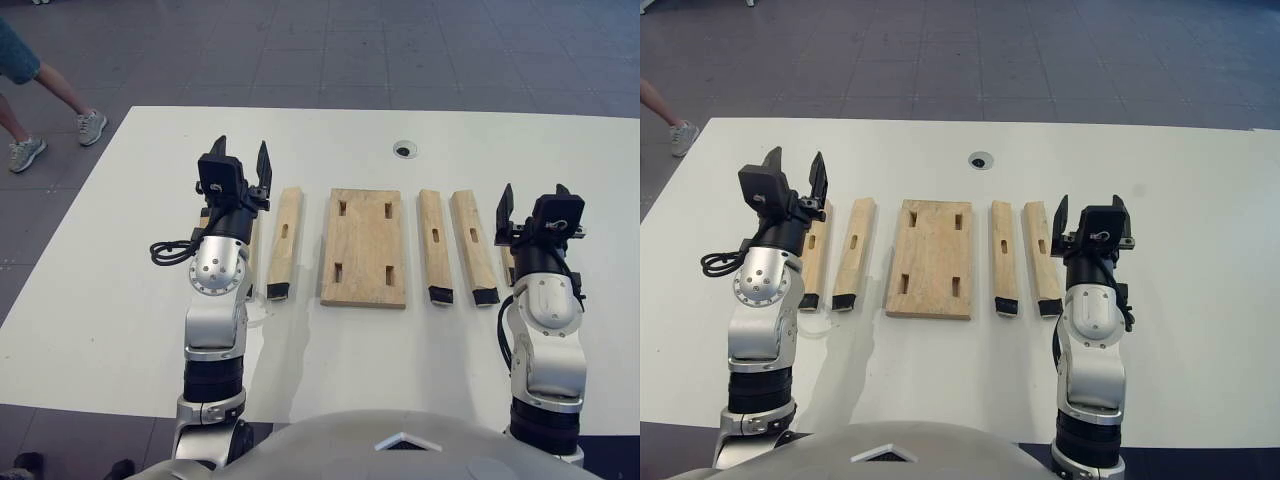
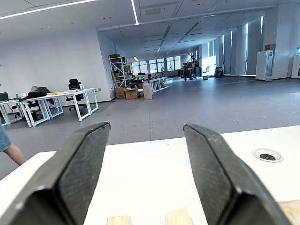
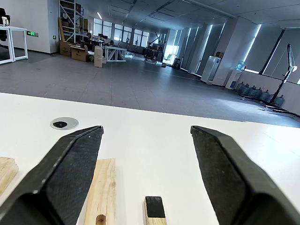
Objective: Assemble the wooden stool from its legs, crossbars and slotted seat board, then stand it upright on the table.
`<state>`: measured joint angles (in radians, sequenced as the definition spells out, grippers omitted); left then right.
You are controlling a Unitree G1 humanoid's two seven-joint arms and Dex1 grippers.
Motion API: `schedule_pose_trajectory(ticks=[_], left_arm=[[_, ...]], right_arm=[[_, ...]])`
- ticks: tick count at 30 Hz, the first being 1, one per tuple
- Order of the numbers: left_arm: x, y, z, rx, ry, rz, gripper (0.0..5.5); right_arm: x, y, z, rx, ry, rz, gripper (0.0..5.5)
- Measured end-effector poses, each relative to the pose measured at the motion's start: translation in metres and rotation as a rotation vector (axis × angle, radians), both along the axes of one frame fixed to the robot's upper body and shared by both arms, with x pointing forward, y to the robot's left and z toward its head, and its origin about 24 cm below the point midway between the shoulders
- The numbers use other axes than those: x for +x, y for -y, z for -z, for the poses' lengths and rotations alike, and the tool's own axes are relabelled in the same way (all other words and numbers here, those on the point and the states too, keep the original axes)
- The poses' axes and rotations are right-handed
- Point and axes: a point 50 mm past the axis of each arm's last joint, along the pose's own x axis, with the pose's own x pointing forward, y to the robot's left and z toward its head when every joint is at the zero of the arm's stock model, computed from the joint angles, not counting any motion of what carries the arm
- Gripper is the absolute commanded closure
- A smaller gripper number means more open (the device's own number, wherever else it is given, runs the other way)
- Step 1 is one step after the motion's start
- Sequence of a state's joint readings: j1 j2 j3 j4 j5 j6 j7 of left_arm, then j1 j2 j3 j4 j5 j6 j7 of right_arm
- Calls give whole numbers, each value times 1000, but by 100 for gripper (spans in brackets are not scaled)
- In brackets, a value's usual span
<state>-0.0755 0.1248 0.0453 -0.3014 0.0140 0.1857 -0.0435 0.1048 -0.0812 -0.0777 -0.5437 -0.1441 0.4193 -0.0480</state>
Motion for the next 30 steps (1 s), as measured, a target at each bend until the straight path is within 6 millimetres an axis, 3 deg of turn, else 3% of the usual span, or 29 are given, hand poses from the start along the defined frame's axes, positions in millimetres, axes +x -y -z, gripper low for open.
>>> schedule_pose_trajectory(ticks=[30], left_arm=[[0, 0, 0, -1, 2, -1, 260]], right_arm=[[2, -2, -1, 82, 11, -28, 205]])
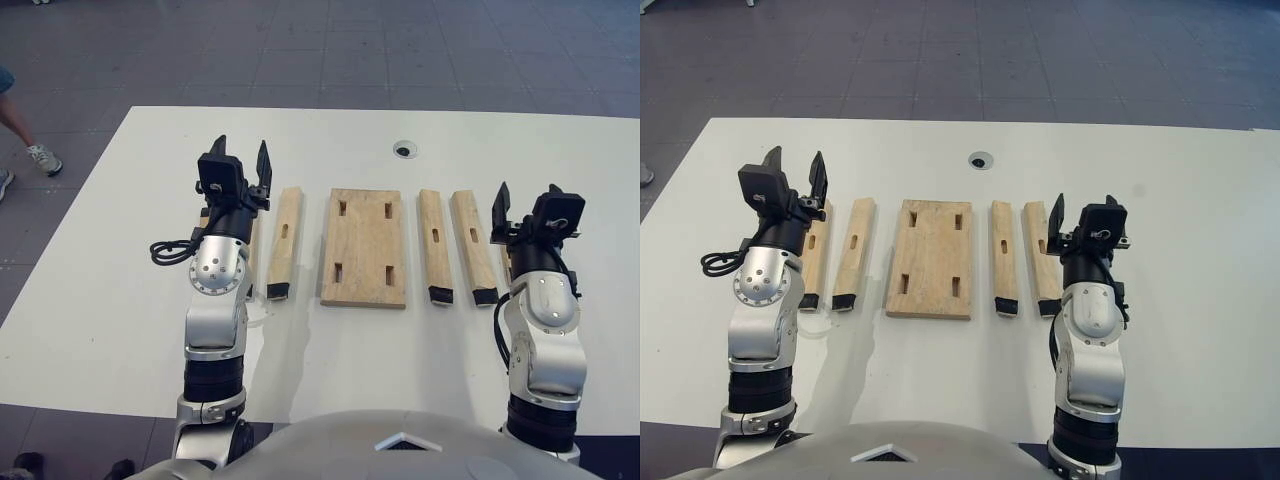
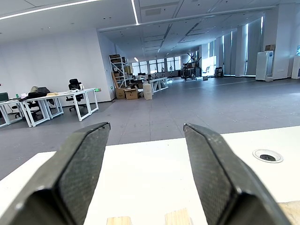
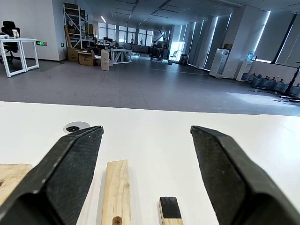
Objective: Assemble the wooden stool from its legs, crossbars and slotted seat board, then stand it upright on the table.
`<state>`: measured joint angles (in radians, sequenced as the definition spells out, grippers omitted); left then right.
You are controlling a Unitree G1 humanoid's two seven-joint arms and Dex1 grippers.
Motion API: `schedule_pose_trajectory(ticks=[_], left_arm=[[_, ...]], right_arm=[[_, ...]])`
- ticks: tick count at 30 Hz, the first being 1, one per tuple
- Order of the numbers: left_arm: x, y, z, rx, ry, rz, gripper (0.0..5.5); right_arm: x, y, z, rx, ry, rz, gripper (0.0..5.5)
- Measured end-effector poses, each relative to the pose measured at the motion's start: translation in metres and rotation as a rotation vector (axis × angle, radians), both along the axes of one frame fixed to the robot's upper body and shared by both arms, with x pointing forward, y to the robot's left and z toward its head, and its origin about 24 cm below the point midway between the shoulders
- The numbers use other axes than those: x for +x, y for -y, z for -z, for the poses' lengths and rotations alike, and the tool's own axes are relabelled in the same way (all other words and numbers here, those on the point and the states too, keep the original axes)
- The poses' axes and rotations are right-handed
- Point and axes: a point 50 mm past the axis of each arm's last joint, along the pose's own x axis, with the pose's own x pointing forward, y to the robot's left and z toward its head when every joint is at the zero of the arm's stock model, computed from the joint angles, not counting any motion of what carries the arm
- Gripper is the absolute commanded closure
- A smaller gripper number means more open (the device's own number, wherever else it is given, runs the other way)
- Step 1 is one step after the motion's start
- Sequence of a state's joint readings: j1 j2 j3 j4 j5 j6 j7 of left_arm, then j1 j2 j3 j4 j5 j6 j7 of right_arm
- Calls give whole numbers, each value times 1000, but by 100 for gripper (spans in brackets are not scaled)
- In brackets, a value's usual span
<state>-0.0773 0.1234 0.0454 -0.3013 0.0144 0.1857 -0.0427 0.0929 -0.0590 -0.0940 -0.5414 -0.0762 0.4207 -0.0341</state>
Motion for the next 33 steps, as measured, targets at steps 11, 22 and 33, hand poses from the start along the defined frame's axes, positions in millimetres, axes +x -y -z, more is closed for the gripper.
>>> schedule_pose_trajectory(ticks=[11, 22, 33], left_arm=[[0, -7, -1, -13, 7, -57, 260], [-1, -12, 1, -14, 1, -96, 260], [-3, -13, 4, -19, -14, -97, 260]], right_arm=[[0, 5, -1, -15, 7, 39, 205], [-19, 45, 22, 99, -217, 63, 205], [-51, 67, 52, 76, -598, -75, 205]])
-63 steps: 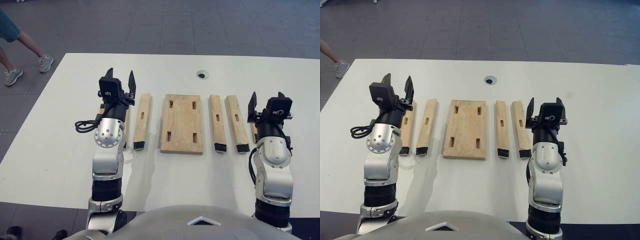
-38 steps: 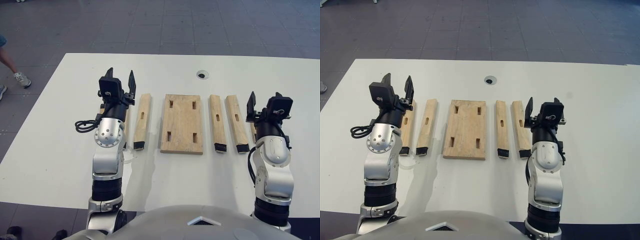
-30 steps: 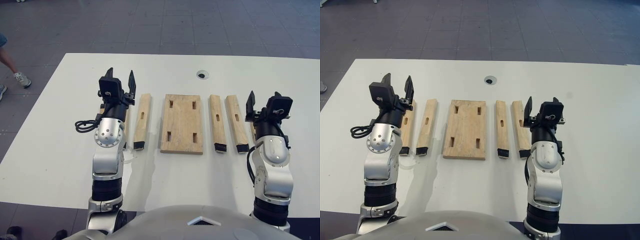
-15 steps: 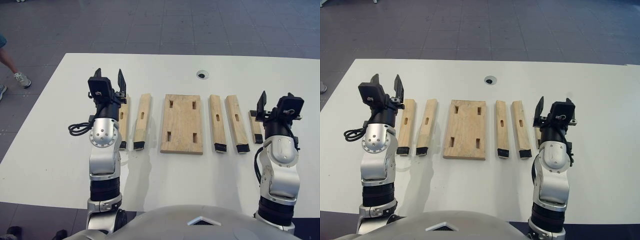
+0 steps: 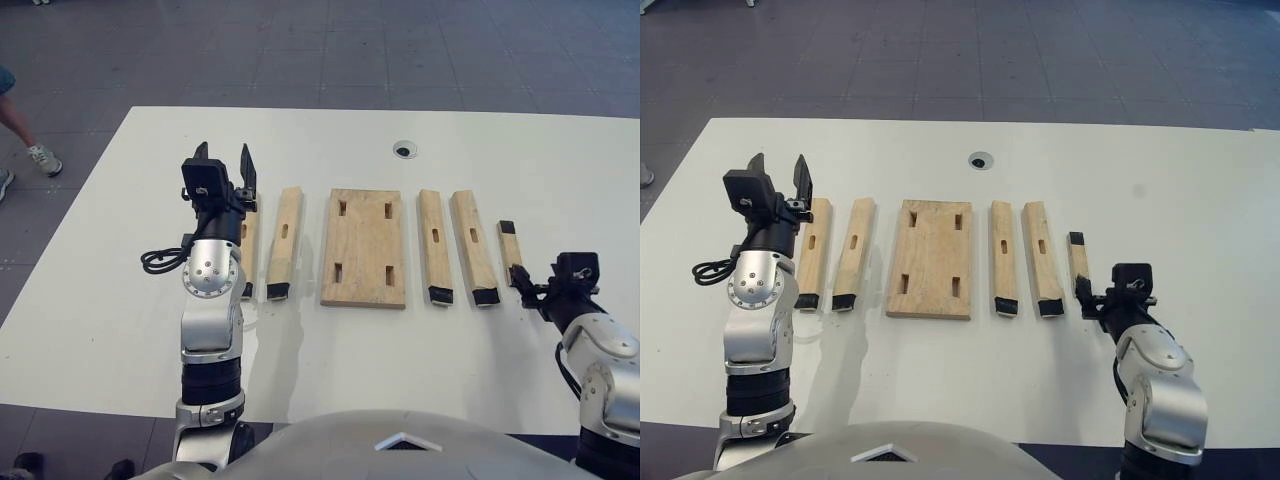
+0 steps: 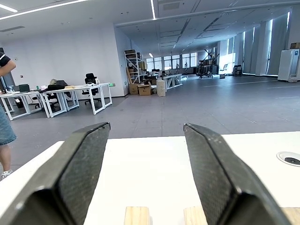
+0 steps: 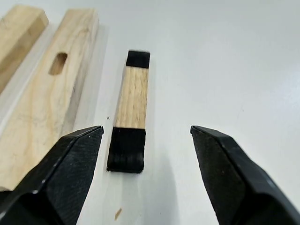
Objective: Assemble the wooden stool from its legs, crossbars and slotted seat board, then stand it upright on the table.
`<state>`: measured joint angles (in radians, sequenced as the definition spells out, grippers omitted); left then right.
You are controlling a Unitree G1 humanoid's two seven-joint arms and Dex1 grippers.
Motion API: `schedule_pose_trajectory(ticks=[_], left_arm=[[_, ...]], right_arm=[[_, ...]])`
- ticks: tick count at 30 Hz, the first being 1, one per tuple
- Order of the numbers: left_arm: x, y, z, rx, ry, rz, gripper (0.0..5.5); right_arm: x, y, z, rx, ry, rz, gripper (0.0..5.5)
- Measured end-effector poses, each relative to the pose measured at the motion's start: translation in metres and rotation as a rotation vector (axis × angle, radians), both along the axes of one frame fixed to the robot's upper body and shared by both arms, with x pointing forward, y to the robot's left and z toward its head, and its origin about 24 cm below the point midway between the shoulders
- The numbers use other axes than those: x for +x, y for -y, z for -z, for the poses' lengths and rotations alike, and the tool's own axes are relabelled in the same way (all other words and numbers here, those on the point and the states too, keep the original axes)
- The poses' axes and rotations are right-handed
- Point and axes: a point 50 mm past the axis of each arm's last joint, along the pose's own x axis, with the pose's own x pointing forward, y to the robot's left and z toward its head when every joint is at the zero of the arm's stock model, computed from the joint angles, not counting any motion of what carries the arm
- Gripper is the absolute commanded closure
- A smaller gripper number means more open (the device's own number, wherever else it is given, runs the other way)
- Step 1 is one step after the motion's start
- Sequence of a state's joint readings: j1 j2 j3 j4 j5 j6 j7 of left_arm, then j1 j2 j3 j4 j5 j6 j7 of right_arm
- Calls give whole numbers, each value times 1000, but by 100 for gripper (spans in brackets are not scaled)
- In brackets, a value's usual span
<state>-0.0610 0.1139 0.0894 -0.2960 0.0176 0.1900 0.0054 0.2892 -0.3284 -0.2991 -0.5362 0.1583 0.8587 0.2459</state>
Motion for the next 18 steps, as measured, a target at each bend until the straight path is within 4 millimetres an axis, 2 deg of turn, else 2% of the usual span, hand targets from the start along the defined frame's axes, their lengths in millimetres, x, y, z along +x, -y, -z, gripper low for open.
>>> schedule_pose_trajectory(ticks=[6, 13, 18], left_arm=[[0, 0, 0, -3, -1, 2, 260], [0, 1, 0, -5, -3, 5, 257], [0, 1, 0, -12, -3, 8, 257]], right_arm=[[6, -10, 12, -11, -48, -27, 205], [12, -11, 18, -22, -25, -10, 329], [11, -13, 20, 29, -9, 14, 421]])
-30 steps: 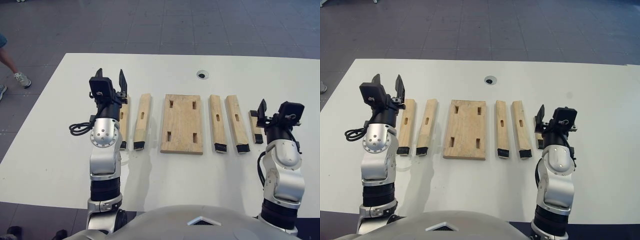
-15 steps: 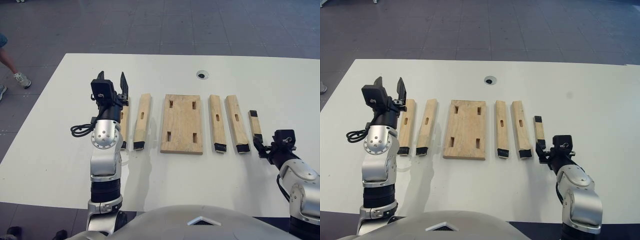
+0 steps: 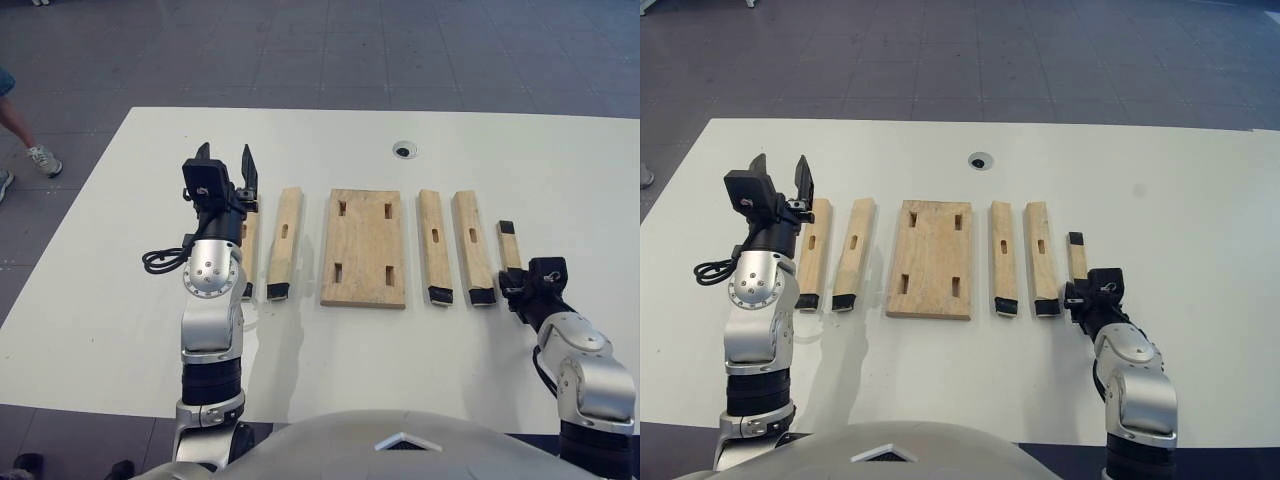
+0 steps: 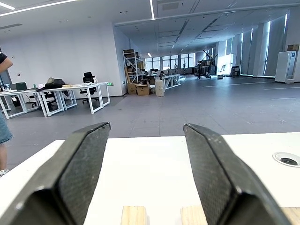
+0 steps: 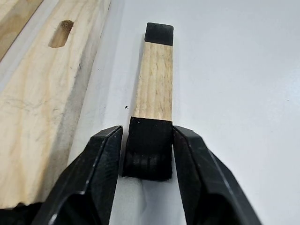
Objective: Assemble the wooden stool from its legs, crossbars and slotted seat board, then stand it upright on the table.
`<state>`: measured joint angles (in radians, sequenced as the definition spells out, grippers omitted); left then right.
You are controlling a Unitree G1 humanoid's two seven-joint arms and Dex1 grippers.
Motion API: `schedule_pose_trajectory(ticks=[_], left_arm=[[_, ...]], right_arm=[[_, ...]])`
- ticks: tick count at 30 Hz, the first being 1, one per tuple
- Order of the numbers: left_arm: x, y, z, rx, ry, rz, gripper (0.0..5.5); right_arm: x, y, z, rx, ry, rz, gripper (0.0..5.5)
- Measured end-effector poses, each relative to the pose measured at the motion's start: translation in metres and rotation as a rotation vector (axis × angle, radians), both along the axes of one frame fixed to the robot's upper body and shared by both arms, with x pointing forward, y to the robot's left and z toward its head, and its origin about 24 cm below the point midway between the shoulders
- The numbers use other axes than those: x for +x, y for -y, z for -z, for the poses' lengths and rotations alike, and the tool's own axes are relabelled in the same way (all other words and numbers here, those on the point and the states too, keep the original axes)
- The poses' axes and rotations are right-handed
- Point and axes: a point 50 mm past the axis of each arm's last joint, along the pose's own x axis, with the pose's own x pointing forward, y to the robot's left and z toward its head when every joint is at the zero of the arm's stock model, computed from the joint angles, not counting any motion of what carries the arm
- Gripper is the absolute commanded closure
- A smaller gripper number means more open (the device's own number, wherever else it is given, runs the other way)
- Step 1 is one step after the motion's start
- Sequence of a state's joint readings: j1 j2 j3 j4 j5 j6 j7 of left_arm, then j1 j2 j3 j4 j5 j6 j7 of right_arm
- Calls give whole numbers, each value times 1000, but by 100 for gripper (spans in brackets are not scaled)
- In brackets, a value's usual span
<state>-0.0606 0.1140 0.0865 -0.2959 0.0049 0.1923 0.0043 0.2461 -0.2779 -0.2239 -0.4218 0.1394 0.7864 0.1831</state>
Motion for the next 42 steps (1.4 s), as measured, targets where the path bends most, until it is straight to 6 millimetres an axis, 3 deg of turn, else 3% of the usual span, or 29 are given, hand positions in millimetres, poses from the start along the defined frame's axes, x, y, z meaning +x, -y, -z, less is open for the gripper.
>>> schedule_pose_trajectory(ticks=[7, 9, 11, 13, 17, 20, 28, 33, 42], left_arm=[[0, 1, 0, -16, -6, 25, 257], [4, 9, -4, -122, -29, 127, 257], [10, 22, -13, -311, -58, 291, 257], [13, 35, -22, -474, -97, 450, 257], [13, 56, -37, -814, -237, 811, 257], [16, 63, -45, -976, -297, 943, 257], [14, 80, -43, -1041, -407, 1030, 257], [14, 79, -46, -1112, -391, 1039, 257], [18, 72, -47, -1089, -391, 1013, 393]], right_arm=[[0, 5, -3, 10, 65, 49, 422], [10, 9, -24, -70, 206, 46, 422], [25, 5, -57, -140, 388, -18, 422], [36, -7, -75, -146, 481, -120, 422], [55, -56, -94, -70, 586, -451, 422], [61, -80, -108, -49, 679, -619, 422], [51, -117, -108, -29, 710, -874, 422], [45, -126, -104, -32, 708, -940, 422], [38, -129, -101, -37, 705, -955, 422]])
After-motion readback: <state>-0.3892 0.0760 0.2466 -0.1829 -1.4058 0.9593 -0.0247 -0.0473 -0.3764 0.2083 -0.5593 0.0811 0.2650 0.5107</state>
